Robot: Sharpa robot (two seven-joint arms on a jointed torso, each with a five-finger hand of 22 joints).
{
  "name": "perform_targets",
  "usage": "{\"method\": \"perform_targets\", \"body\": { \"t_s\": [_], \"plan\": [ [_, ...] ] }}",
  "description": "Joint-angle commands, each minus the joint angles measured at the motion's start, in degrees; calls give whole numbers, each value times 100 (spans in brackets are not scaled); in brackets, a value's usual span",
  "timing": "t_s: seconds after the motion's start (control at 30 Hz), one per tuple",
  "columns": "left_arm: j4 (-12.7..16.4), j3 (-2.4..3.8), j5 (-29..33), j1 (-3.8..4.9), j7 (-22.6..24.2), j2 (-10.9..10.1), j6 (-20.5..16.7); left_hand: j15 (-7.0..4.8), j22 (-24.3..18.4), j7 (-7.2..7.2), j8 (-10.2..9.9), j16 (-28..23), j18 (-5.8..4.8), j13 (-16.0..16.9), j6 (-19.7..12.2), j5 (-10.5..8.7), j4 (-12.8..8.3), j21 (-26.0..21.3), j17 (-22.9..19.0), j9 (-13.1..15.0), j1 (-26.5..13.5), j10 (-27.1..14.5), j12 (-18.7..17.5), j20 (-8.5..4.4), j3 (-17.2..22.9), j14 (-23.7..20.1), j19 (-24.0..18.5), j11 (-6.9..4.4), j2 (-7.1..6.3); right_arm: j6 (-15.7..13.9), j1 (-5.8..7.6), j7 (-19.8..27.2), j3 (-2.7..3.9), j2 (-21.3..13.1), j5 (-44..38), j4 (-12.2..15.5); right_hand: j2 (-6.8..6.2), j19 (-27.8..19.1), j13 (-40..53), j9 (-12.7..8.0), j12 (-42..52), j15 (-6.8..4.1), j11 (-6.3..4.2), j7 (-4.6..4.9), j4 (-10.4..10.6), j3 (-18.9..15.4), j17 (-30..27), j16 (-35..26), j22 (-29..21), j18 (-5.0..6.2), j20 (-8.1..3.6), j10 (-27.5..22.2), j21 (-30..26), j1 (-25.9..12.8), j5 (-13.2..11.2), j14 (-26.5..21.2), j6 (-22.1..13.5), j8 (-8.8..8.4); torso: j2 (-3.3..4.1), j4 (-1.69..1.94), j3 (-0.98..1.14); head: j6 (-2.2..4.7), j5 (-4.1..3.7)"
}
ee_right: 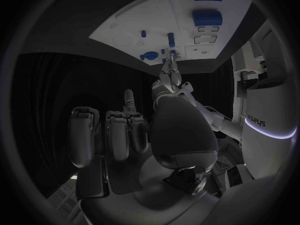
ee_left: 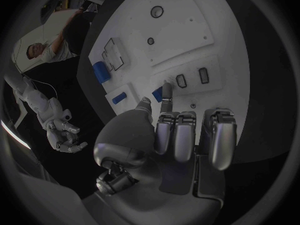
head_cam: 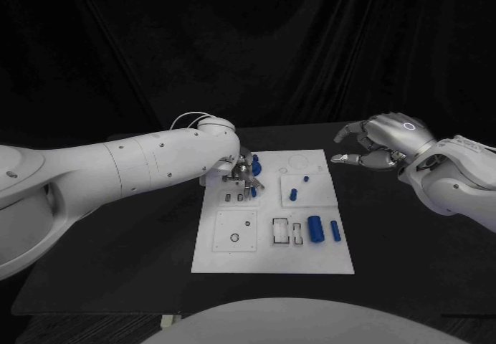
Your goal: Assemble the parts on the task board
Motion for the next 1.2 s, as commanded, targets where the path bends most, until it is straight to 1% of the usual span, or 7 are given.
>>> {"method": "perform_targets", "body": {
  "t_s": [0.03,0.37,0.73,0.83,0.9,1.03,1.2],
  "plan": [
    [-20,6,4,-14,76,17,101,19,855,1,-33,15,-75,1493,38,25,-32,-33,1509,-8,74,608,20,6,23,595,42,15,6,19,-11,-112,5,-11,-11,8,16,360,1505,-8,14,41,33,-3,-18,-3,1509,15,1337,-93,44,610,-1,69,-32,595,39,17,-2,-4,0,-2,-12],
    [-69,6,4,-28,121,50,149,14,850,-10,-210,15,-72,1493,103,97,-260,-48,1509,-19,215,608,20,0,253,595,35,7,-33,30,-10,-133,5,-34,-11,27,18,359,1505,-9,14,41,33,-3,-19,-2,1509,15,1337,-93,44,610,-2,81,-29,595,42,17,-4,-3,4,-2,-10],
    [-87,6,4,-39,146,47,157,-4,839,-27,-459,15,-64,1493,184,446,-699,-78,1509,-9,423,608,20,-17,756,595,18,-10,-160,40,-10,-148,5,-37,-11,29,27,351,1505,-12,14,42,35,-2,-20,2,1509,15,1332,-89,45,610,-17,121,-2,595,52,17,-7,-2,2,-2,-24],
    [-88,6,4,-39,162,40,145,-2,848,-25,-498,15,-66,1493,196,511,-759,-78,1509,-2,413,608,20,-17,856,595,24,-8,-188,44,-10,-150,5,-34,-11,26,27,351,1505,-12,14,42,35,-2,-20,2,1509,15,1332,-89,45,610,-17,121,-2,595,52,17,-7,-3,2,-2,-24],
    [-90,6,4,-40,170,36,141,-1,843,-21,-552,15,-63,1493,214,643,-843,-88,1509,10,380,608,20,-16,1010,595,17,-6,-238,48,-10,-153,5,-31,-11,24,27,351,1505,-12,14,42,35,-2,-20,2,1509,15,1332,-89,45,610,-17,121,-2,595,52,17,-7,-4,2,-2,-23],
    [-91,6,4,-40,187,26,132,1,848,-17,-599,15,-64,1493,226,716,-916,-91,1509,24,338,608,20,-14,1159,595,19,-4,-283,57,-10,-157,5,-29,-11,22,30,350,1505,-13,14,42,36,-2,-16,1,1509,15,1331,-88,45,610,-20,123,3,595,56,18,-8,-1,4,-2,-19],
    [-80,6,4,-40,211,1,122,11,849,-7,-686,15,-60,1493,262,863,-1092,-105,1509,69,226,608,20,-13,1548,595,13,-1,-389,79,-10,-170,5,-29,-11,19,35,346,1505,-13,14,42,36,-1,-14,2,1509,15,1328,-86,45,610,-27,129,9,595,61,20,-8,1,4,-2,-19]
  ]
}}
